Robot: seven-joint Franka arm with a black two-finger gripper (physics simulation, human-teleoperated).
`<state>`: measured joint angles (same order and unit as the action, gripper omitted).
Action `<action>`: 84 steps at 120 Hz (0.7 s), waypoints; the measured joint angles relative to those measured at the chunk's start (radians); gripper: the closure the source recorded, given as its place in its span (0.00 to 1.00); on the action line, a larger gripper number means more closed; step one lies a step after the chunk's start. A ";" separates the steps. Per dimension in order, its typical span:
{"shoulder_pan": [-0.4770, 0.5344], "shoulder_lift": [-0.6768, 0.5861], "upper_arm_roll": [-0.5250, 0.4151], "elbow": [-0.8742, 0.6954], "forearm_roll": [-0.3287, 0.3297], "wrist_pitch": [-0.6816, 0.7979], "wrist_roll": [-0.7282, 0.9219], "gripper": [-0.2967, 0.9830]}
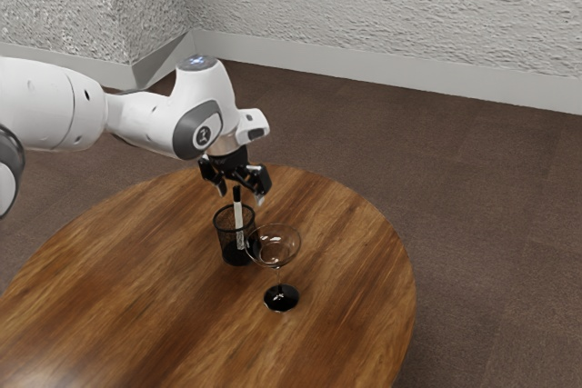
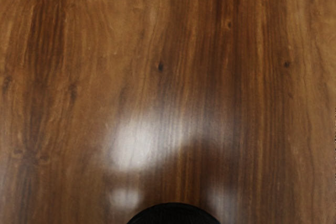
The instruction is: Take the marker out of the pen holder and place it to the left of the pen holder.
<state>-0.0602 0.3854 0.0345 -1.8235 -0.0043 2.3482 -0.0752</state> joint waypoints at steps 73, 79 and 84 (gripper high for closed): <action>0.002 -0.019 0.010 -0.001 -0.039 -0.029 -0.023 0.66; 0.002 -0.021 0.009 -0.003 -0.045 -0.035 -0.024 0.67; 0.002 -0.022 0.009 -0.010 -0.050 -0.041 -0.024 0.68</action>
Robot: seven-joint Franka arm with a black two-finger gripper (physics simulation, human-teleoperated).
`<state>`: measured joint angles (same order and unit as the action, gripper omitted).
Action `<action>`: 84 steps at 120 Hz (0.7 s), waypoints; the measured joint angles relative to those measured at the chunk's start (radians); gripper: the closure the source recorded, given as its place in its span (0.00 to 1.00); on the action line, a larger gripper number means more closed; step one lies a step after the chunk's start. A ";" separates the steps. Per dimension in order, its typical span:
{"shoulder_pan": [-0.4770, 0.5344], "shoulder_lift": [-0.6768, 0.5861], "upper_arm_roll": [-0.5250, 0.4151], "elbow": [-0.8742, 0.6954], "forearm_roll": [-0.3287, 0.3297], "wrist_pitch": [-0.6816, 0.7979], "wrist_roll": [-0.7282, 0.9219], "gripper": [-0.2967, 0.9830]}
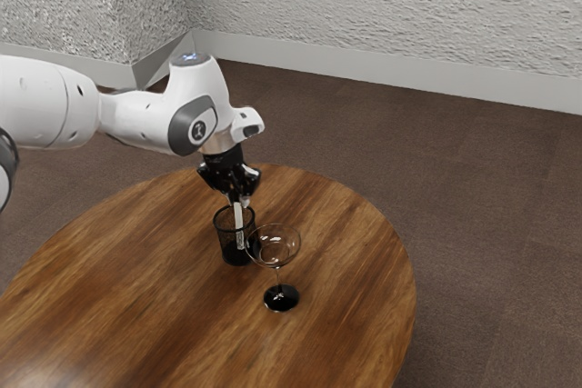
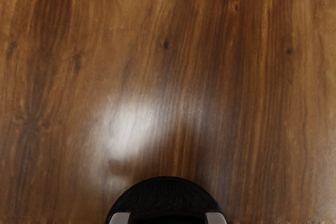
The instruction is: Take the marker out of the pen holder and place it to the left of the pen holder.
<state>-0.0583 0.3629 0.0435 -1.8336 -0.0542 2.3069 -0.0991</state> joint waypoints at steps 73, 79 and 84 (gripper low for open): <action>0.000 -0.019 0.007 0.003 -0.024 -0.033 -0.006 0.82; 0.000 -0.023 0.007 0.003 -0.022 -0.033 -0.010 0.83; 0.000 -0.032 0.007 0.003 -0.020 -0.036 -0.013 0.83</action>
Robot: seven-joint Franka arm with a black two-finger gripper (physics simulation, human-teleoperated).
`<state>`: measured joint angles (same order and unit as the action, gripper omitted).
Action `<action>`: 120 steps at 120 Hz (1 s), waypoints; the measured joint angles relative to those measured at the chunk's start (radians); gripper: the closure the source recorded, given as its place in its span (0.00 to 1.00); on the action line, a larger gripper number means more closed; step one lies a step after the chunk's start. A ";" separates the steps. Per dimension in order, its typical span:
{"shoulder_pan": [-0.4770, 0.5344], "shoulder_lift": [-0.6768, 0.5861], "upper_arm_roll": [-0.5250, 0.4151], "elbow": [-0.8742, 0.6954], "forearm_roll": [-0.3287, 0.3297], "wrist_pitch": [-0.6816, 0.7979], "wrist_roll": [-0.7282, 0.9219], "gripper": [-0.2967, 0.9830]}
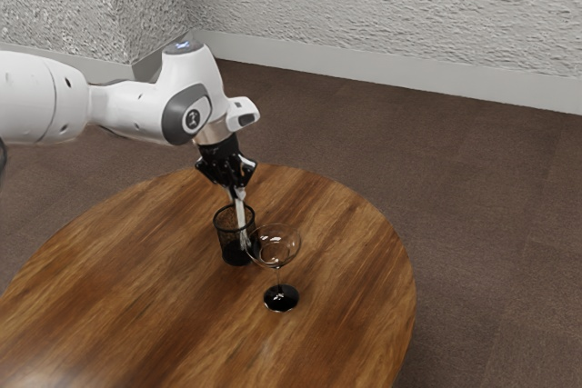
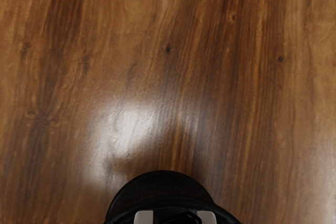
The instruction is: Take the marker out of the pen holder and place it to the left of the pen holder.
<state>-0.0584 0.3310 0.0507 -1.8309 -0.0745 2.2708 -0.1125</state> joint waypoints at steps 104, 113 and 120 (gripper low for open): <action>0.064 -0.352 0.233 -0.285 0.037 -0.190 -0.011 0.85; 0.160 -0.344 0.214 -0.330 0.036 -0.170 -0.014 0.85; 0.226 -0.341 0.200 -0.340 0.036 -0.159 -0.019 0.85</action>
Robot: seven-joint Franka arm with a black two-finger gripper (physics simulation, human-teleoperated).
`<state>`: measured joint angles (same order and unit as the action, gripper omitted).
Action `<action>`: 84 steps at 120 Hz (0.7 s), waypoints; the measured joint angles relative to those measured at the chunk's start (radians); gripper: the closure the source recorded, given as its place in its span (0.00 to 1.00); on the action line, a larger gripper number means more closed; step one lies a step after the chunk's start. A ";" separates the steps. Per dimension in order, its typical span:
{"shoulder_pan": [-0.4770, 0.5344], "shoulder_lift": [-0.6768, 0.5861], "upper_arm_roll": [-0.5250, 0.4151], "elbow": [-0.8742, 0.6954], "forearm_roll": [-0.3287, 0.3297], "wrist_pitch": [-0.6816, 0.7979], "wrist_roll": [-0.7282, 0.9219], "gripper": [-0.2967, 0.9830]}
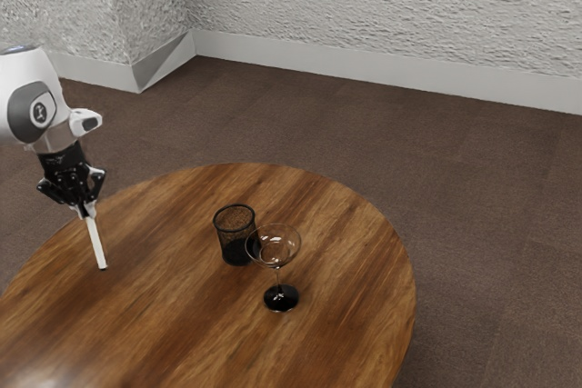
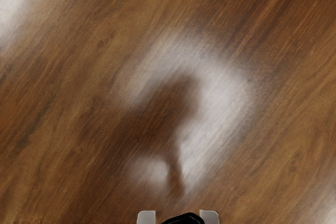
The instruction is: Take the marker out of the pen holder and place it to the left of the pen holder.
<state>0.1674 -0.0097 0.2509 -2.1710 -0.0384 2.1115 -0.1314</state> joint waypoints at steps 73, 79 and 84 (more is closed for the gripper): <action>0.238 -0.012 -0.077 -0.031 -0.076 -0.379 -0.144 0.36; 0.163 -0.015 -0.077 -0.031 -0.076 -0.388 -0.151 0.33; 0.084 -0.016 -0.076 -0.031 -0.076 -0.395 -0.156 0.31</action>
<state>0.2512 -0.0254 0.1744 -2.2017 -0.1140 1.7169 -0.2873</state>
